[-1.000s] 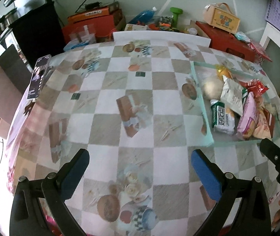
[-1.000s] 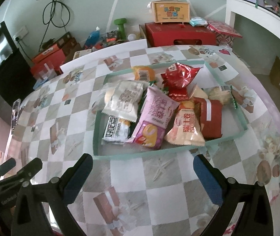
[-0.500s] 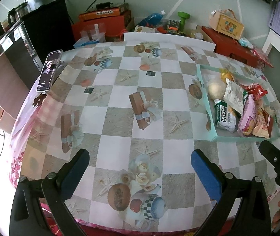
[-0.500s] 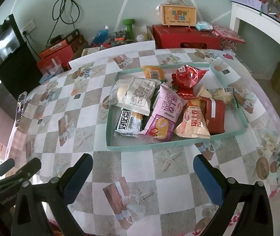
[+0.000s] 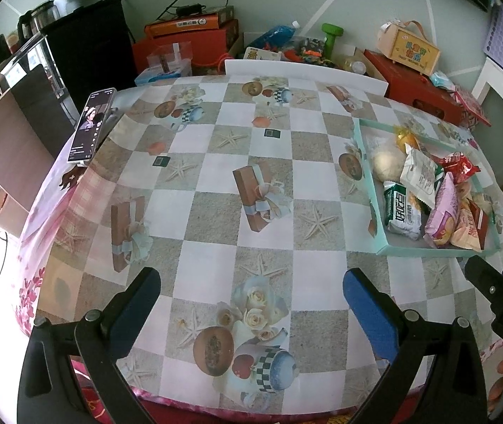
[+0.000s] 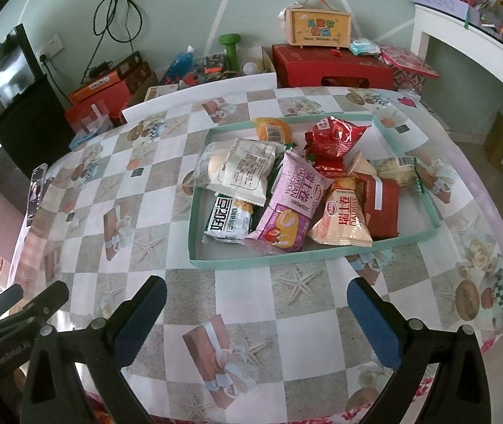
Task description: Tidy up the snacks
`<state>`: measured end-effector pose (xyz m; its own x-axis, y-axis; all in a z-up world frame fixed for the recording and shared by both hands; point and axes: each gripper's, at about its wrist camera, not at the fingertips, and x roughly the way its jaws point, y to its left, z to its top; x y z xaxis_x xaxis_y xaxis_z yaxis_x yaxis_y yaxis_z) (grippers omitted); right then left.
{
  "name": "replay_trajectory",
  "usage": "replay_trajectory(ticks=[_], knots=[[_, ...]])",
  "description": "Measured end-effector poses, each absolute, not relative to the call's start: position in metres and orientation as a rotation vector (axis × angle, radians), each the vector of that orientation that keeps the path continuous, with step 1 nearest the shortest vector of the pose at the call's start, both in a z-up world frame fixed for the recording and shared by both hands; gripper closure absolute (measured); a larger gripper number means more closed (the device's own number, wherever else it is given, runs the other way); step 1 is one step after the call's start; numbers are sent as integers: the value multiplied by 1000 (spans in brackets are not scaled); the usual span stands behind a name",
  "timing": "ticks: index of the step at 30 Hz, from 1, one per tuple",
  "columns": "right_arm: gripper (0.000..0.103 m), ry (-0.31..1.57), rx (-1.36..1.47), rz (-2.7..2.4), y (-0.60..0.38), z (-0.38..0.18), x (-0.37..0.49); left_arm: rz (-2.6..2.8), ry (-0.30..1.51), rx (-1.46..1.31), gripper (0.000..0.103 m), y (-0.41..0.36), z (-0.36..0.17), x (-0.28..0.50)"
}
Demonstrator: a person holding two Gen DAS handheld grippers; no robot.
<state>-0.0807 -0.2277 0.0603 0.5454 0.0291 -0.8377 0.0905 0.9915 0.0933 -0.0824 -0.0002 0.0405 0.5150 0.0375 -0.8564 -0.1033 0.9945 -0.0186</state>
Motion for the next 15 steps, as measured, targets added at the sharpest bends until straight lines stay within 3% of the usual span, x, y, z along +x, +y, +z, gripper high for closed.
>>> replay_trajectory(ticks=[15], knots=[[0, 994, 130, -37, -227, 62, -81, 84, 1023, -66, 0, -3, 43, -83]])
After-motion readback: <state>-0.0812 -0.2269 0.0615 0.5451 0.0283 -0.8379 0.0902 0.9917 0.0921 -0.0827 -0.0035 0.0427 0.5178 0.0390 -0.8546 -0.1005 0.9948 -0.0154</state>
